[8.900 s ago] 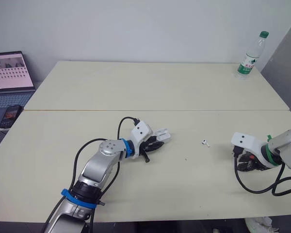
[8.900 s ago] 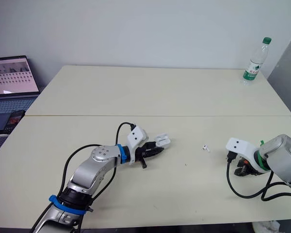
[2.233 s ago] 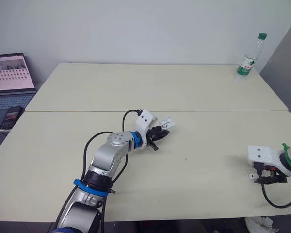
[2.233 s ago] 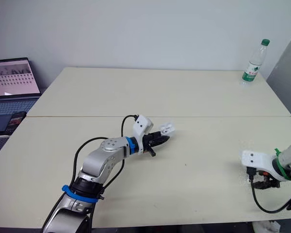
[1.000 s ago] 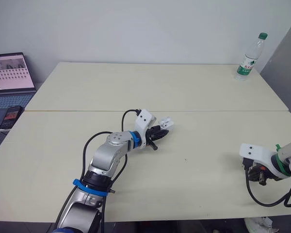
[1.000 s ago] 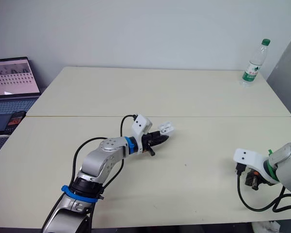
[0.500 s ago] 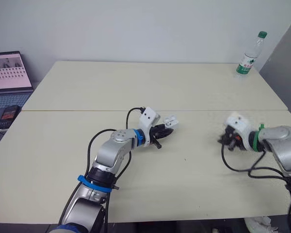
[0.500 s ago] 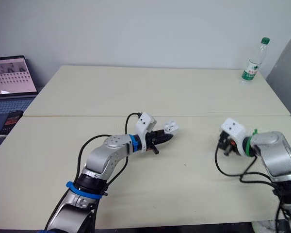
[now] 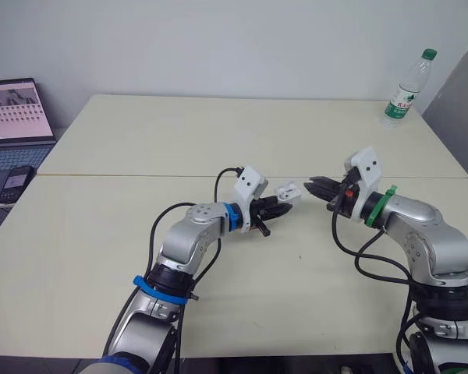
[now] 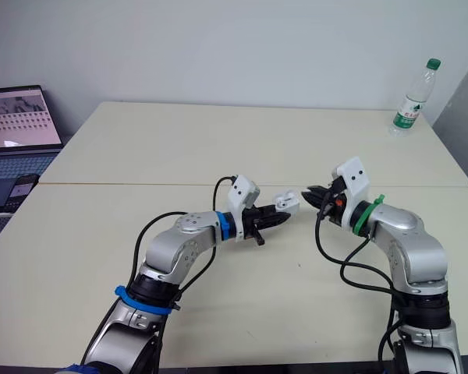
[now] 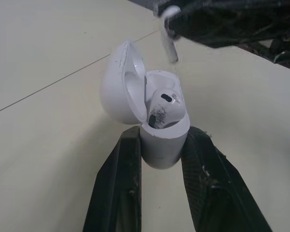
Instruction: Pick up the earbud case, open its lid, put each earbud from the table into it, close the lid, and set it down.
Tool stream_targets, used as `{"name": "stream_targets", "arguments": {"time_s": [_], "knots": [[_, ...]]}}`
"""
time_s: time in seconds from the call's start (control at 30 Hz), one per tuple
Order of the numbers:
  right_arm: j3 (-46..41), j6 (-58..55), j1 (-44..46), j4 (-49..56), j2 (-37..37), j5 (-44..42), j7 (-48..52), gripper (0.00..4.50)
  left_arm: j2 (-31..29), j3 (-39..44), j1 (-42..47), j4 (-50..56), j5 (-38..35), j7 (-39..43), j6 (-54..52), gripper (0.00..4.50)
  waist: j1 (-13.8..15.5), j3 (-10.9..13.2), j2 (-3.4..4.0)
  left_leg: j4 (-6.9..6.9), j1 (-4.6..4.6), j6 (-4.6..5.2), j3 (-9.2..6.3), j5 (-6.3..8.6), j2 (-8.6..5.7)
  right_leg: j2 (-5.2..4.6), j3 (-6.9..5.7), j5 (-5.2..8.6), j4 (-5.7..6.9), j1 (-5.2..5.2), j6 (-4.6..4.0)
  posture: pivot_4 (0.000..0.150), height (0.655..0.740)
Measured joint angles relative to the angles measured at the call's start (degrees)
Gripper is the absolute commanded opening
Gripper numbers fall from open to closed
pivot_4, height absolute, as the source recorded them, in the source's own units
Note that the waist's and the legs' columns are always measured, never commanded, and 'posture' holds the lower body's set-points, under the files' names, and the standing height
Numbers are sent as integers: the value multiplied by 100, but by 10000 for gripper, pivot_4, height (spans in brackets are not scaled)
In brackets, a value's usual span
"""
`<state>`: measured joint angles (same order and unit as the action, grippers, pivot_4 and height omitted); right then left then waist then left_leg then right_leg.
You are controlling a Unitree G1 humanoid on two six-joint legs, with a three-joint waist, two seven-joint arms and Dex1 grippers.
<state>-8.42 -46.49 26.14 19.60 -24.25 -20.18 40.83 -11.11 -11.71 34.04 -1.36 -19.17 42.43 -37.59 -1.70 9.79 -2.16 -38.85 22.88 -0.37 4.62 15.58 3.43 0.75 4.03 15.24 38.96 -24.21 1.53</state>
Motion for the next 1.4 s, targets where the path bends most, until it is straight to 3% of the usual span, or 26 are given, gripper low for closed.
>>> {"name": "stream_targets", "arguments": {"time_s": [0.47, 1.07, 1.23, 1.4], "knots": [[209, 784, -315, 80, 182, -382, -181, 3753, -26, 84, -2, 204, -341, 200, -181, 7783, -1, 0, 1, -1, -1, 0, 0, 0, -1, 0, 1, 0, 0, 1, 0, 1500, 7362], [530, 1874, -757, 44, -202, -273, 32, 3753, -43, 123, -2, 205, -495, 189, -237, 7783, 1, 0, 0, -1, -2, 0, 2, 0, -1, 1, 2, 0, 0, 1, 0, 1500, 7362], [576, 1925, -762, -17, -257, -206, 29, 20127, -40, 125, -1, 205, -495, 184, -237, 7783, 2, 0, 0, -1, -2, 0, 2, 0, -1, 1, 2, 0, 0, 1, 0, 1500, 7362], [600, 1938, -764, -93, -308, -144, 36, 39340, -39, 125, -2, 205, -495, 177, -235, 7783, 2, 0, 0, -1, -2, 0, 2, 0, -1, 1, 2, 0, 0, 1, 0, 1500, 7362]]}}
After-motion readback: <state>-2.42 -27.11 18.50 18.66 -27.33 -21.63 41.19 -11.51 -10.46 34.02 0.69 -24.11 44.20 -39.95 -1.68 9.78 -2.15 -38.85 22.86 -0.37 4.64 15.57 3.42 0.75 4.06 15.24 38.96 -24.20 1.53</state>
